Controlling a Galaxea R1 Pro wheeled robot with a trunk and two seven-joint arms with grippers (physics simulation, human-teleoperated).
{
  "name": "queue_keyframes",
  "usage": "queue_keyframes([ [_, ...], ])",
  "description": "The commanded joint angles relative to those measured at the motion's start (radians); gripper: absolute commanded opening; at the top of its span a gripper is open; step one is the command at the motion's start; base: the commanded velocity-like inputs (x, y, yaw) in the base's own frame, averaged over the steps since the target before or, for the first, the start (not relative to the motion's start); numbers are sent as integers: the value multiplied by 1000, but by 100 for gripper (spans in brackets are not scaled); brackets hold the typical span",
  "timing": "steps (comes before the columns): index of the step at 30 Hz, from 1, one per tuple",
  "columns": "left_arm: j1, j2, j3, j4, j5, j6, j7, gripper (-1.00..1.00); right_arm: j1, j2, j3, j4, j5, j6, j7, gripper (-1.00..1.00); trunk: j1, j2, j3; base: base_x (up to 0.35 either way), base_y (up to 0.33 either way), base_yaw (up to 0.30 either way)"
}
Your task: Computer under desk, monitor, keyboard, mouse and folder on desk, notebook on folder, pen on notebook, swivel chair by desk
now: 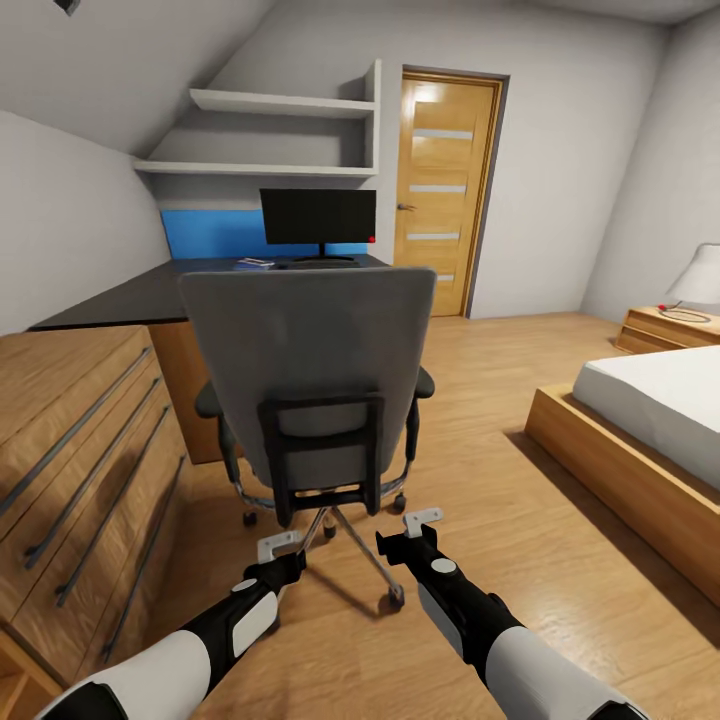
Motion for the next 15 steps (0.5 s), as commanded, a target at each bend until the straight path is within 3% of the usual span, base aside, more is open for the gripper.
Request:
queue_keyframes([
  [1, -1, 0, -9, 0, 9, -4, 6, 100, -1, -1, 8, -1, -10, 0, -8, 100, 0, 0, -1, -40, 37, 0],
  [7, -1, 0, -8, 0, 9, -5, 6, 100, -1, -1, 8, -1, -10, -1, -7, 100, 0, 0, -1, 8, 16, 0],
  [15, -1, 0, -7, 0, 9, -6, 7, 100, 0, 1, 12, 20, -7, -38, -4, 100, 0, 0, -1, 207, 2, 0],
])
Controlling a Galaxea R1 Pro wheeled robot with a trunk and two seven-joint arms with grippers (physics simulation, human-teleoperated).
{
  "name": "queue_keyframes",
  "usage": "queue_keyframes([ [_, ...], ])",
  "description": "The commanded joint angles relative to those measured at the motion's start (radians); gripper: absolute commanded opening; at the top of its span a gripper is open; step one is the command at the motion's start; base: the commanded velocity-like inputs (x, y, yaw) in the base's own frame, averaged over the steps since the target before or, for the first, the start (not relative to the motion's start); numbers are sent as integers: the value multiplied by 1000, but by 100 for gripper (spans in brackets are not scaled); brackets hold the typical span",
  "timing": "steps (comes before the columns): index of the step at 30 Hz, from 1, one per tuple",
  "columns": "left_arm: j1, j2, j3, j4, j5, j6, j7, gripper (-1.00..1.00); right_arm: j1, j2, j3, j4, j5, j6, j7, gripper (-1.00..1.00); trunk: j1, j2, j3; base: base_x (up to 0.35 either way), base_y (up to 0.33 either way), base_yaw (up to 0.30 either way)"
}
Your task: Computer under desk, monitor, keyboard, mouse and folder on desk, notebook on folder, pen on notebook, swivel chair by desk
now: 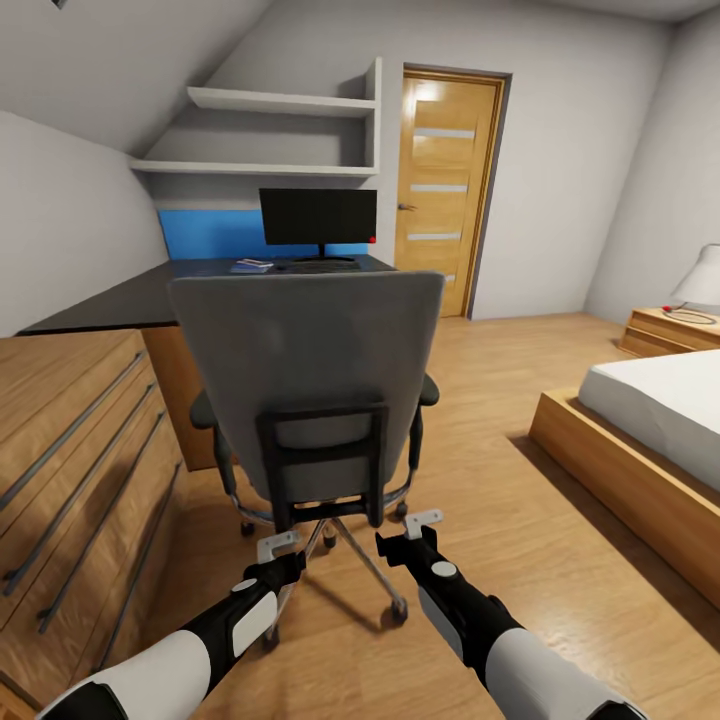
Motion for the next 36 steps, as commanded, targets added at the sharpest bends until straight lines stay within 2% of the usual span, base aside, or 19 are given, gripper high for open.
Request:
queue_keyframes([
  [1, -1, 0, -7, 0, 8, -5, 6, 100, -1, 0, 8, 2, -10, -5, -7, 100, 0, 0, -1, 78, 0, 0],
  [6, -1, 2, -7, 0, 8, -5, 6, 100, -1, 0, 9, 12, -8, -12, 0, 100, 0, 0, -1, 100, 0, 0],
  [14, -1, 2, -7, 0, 8, -5, 6, 100, -1, -1, 21, 15, -6, -13, 50, 100, 0, 0, -1, 296, 0, 0],
  [36, -1, 2, -7, 0, 8, -6, 6, 100, -1, -1, 30, 15, -7, -13, 52, 100, 0, 0, -1, 326, 0, 0],
])
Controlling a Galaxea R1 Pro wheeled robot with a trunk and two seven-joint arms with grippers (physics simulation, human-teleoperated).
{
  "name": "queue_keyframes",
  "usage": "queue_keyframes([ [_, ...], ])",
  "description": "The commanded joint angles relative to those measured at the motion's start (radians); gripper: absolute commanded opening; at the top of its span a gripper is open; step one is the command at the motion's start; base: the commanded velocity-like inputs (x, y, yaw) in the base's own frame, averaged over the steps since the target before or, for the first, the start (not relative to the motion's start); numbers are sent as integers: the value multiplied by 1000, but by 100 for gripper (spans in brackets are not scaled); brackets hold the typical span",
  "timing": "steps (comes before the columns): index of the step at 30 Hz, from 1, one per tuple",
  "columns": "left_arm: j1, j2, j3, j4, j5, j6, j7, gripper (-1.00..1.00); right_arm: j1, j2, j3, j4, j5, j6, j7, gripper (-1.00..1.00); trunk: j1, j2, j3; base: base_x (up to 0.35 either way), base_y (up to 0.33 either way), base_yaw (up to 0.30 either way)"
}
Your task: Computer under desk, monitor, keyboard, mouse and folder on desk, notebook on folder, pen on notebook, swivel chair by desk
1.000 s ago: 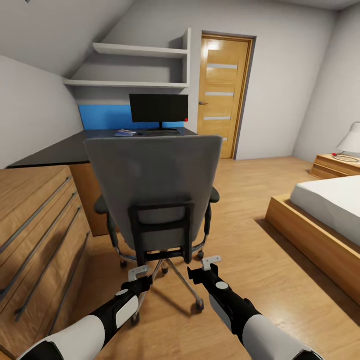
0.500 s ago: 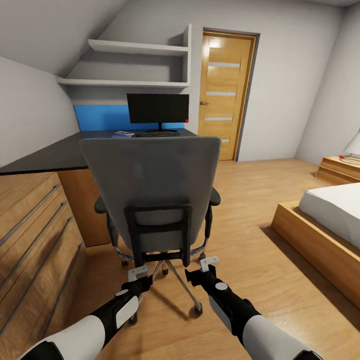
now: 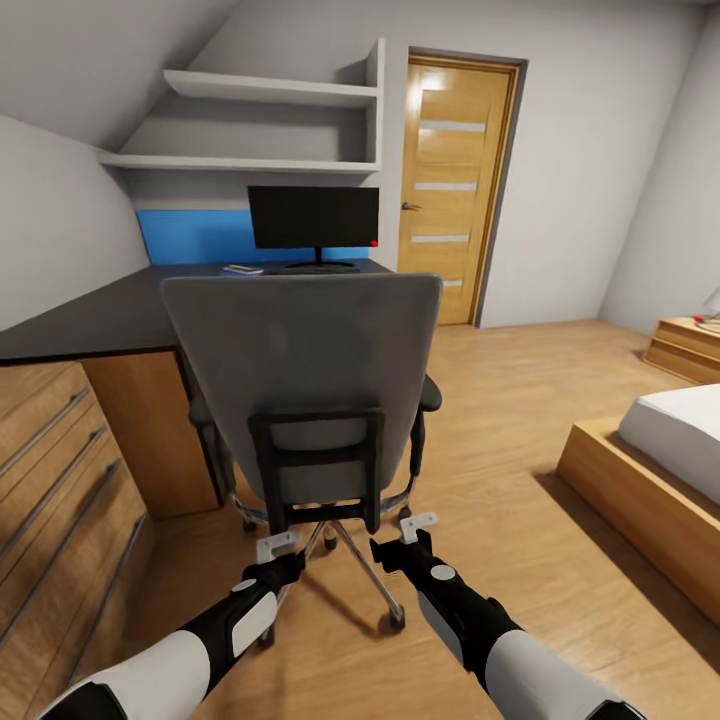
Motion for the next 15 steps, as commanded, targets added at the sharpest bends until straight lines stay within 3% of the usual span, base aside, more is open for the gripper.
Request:
queue_keyframes([
  [1, -1, 0, -8, 0, 7, -5, 6, 100, -1, -1, 5, 1, -9, -4, -4, 100, 0, 0, -1, 328, 0, 0],
  [15, -1, 2, -8, 0, 9, -5, 7, 100, -1, 1, 6, 1, -9, -4, -4, 100, 0, 0, -1, 328, 0, 0],
])
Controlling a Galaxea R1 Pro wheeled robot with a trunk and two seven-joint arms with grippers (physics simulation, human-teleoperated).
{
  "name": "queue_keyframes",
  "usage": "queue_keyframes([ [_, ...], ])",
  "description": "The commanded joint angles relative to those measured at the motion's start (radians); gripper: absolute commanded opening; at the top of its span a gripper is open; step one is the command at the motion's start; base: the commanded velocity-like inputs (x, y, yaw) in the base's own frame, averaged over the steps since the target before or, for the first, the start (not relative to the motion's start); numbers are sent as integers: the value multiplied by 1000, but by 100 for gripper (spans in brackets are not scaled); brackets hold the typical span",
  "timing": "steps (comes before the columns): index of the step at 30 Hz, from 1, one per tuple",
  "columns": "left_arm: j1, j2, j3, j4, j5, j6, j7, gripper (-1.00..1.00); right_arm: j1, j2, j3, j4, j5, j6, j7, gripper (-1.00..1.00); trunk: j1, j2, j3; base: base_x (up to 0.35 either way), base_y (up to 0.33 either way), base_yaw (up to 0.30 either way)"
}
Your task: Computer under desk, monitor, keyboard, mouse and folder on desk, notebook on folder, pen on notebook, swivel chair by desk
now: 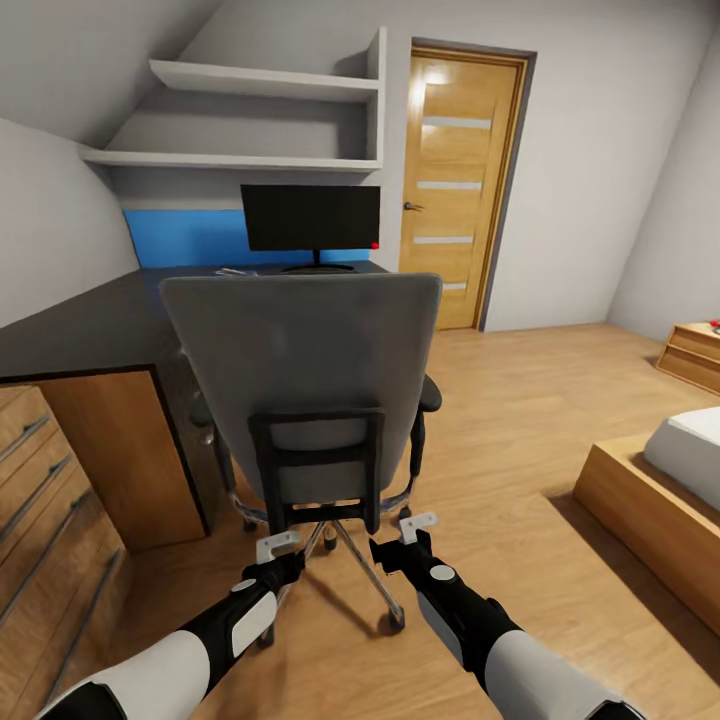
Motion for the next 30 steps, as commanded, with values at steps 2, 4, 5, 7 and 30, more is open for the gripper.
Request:
queue_keyframes([
  [2, -1, 1, -8, 0, 9, -5, 6, 100, -1, -1, 4, 1, -9, -4, -4, 100, 0, 0, -1, 328, 0, 0],
  [4, -1, 1, -8, 0, 9, -5, 6, 100, -1, -1, 4, 1, -9, -4, -4, 100, 0, 0, -1, 328, 0, 0],
  [5, -1, 1, -8, 0, 9, -5, 6, 100, -2, -1, 4, 1, -9, -4, -4, 100, 0, 0, -1, 328, 0, 0],
  [7, -1, 1, -7, 0, 9, -5, 6, 100, -1, -1, 4, 1, -9, -4, -4, 100, 0, 0, -1, 328, 0, 0],
  [30, -1, 1, -8, 0, 9, -5, 6, 100, -2, -1, 5, 1, -9, -4, -3, 100, 0, 0, -1, 328, 0, 89],
])
